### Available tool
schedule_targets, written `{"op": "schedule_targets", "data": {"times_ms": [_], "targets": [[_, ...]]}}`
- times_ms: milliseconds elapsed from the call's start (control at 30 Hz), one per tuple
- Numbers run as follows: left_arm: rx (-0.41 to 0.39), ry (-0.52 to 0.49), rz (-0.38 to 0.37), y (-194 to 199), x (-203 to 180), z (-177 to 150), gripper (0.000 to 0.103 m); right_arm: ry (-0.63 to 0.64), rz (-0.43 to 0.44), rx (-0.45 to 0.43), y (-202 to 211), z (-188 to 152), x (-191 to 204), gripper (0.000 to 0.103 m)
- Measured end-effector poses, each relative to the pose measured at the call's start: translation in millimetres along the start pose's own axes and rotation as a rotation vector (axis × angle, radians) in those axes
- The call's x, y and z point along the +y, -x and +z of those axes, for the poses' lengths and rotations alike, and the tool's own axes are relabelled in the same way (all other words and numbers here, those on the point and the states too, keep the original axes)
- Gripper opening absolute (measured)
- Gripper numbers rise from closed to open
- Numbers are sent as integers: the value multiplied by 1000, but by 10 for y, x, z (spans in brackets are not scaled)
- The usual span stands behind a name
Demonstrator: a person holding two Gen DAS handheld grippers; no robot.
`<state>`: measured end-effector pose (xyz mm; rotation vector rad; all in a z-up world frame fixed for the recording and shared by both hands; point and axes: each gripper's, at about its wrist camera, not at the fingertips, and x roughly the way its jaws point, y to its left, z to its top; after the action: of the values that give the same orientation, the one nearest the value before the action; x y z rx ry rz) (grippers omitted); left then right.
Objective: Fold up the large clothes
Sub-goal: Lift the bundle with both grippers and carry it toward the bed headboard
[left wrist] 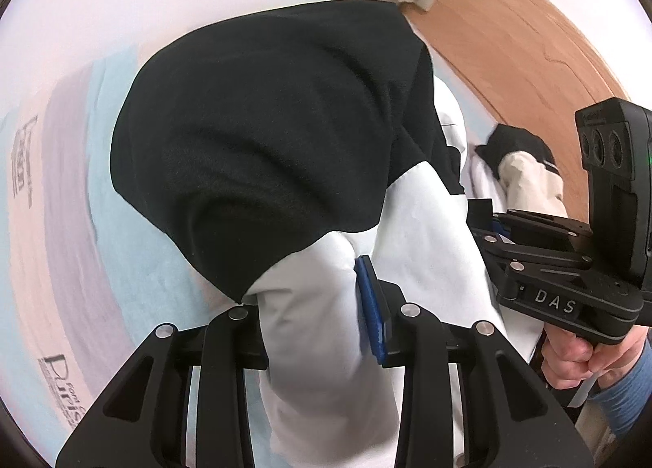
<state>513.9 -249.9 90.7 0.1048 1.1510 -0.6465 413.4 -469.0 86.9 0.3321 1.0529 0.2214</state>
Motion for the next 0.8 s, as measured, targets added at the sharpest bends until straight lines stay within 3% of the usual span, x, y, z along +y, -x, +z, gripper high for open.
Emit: {"op": "schedule_targets", "data": {"times_ms": [267,500,667,800], "targets": [[-20,-112,-18,346,-528,42,32,-56,-55,-75,692,-230,-58,22],[-35,-173,-95,570,-1014,89,32,-113,-130,-123,1378,-411,-131,22],[-48,-229,-140,697,-1616,264,32,-146,-186,-159,1948,-445,-300,22],[-78,-281,-151,724,-2227,487,31,-163,-206,-210,2429,-465,-663,22]]}}
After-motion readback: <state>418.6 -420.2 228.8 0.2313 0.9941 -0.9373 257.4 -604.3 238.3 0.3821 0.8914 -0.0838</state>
